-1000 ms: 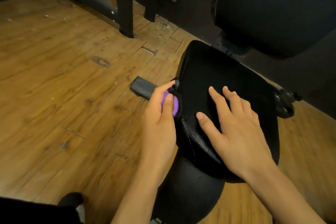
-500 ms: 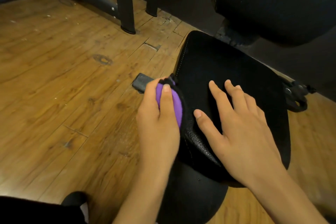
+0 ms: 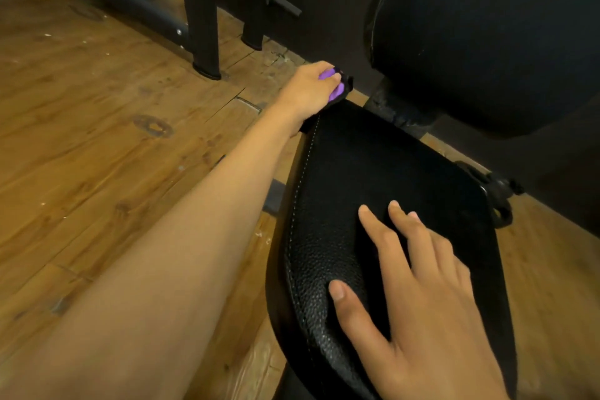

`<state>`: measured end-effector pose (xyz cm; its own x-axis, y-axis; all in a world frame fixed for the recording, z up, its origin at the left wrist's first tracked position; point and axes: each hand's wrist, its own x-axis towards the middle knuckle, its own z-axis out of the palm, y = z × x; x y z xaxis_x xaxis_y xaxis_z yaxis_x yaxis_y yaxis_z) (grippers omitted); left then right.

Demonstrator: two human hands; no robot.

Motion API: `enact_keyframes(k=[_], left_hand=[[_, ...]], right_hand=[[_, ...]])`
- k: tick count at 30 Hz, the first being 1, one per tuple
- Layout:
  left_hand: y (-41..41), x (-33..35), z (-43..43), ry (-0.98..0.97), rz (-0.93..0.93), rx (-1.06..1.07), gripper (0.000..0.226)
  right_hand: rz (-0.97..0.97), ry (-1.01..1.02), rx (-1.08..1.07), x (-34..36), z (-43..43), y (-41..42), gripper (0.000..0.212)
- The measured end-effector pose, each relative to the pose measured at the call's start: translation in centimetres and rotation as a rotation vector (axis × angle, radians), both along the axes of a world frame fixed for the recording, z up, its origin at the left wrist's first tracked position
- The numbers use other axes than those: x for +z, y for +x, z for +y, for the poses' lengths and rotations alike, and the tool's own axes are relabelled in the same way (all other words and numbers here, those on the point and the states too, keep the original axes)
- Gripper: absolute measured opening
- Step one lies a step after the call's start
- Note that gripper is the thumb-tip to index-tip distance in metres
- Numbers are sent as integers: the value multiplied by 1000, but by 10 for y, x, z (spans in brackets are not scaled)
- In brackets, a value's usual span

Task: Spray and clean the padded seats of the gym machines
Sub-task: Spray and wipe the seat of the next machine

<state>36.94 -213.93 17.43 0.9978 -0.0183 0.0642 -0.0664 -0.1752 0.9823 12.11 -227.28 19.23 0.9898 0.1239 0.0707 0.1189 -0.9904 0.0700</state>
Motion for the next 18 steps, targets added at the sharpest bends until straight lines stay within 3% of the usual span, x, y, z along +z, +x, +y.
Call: enact_keyframes(k=[5,14,18], left_hand=[[1,-6,-2,-151,37,-71,20],[-82,-31,7,-234,-78,167,21],[-140,-42,11,-304,-12,195,28]], right_hand=[[19,40,-10,6,2,0,86],[76,51,-25,10,4,-8,81],[51,38,-24,7,4,-10,82]])
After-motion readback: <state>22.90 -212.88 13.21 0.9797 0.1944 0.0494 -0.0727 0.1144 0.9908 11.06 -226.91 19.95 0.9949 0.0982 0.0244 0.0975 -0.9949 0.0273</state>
